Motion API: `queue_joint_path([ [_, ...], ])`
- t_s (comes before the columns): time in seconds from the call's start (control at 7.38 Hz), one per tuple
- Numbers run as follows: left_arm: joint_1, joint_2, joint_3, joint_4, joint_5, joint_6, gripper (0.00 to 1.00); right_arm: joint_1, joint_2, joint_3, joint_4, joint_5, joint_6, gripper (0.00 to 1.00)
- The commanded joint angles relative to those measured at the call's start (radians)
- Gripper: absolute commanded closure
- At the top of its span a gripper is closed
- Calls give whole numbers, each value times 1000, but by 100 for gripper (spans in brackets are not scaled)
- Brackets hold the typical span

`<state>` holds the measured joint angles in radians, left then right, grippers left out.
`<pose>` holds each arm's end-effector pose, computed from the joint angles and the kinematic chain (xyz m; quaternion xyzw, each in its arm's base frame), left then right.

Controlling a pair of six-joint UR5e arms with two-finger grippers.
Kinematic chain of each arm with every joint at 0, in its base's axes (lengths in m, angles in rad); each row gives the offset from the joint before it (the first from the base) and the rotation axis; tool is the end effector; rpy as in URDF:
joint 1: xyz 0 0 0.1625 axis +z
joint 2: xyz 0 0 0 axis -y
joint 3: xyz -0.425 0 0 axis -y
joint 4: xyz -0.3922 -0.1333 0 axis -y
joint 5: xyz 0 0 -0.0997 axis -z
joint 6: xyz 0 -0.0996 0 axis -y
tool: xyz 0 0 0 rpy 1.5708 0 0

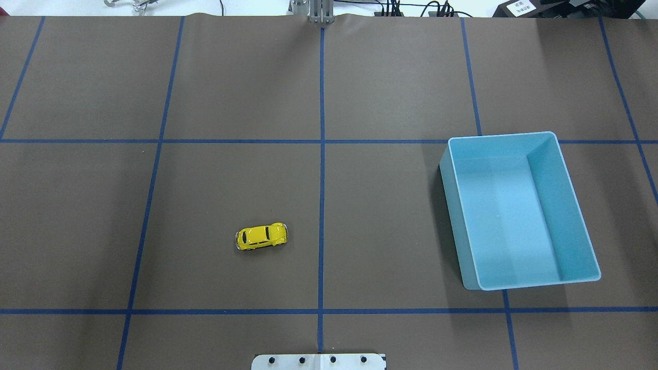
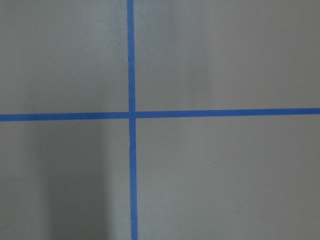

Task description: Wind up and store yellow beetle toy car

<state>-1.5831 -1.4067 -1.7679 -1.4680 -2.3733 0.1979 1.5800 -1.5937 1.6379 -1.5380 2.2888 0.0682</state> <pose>-0.0668 -0.4164 0.6448 0.0090 0.3915 0.0717 0.9173 0.0723 -0.4866 0.6372 0.0257 -0.3520 0.0227 0.9354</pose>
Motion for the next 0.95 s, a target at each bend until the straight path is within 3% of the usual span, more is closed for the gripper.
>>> queue_joint_path([
  [0.0, 0, 0, -1, 0, 0, 0, 0, 0, 0, -9, 1, 11, 1, 0],
  [0.54, 2, -17, -22, 0, -1, -8, 0, 0, 0, -32, 1, 58, -1, 0],
  [0.81, 27, -23, -63, -68, -1, -5, 0, 0, -3, -41, 1, 55, -4, 0],
])
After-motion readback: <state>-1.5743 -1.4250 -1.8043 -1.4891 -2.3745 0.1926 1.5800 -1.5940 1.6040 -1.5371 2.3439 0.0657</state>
